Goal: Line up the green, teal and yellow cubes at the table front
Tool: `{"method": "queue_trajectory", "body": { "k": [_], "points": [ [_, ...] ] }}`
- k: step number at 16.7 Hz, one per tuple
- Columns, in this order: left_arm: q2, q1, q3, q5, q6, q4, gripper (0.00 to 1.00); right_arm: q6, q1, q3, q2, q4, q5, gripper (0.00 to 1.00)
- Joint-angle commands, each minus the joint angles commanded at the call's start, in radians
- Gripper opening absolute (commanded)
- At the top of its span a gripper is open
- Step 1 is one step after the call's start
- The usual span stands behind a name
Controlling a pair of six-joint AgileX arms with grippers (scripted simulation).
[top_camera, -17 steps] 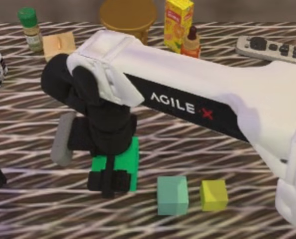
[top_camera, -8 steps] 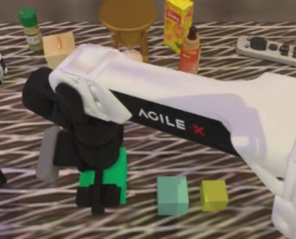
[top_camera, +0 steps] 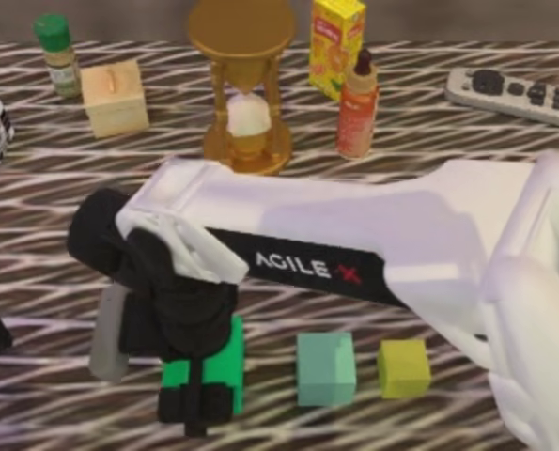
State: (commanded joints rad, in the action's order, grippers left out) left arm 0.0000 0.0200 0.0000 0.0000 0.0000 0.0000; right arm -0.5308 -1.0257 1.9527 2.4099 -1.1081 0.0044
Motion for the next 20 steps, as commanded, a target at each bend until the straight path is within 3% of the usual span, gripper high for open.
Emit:
{"method": "queue_trajectory", "body": {
  "k": [4,17,20],
  "points": [
    [0.000,0.000,0.000,0.000,0.000,0.000,1.00,0.000,0.000,-0.001,0.000,0.001,0.000,0.00],
    [0.000,0.000,0.000,0.000,0.000,0.000,1.00,0.000,0.000,-0.001,0.000,0.001,0.000,0.98],
    [0.000,0.000,0.000,0.000,0.000,0.000,1.00,0.000,0.000,-0.001,0.000,0.001,0.000,1.00]
  ]
}}
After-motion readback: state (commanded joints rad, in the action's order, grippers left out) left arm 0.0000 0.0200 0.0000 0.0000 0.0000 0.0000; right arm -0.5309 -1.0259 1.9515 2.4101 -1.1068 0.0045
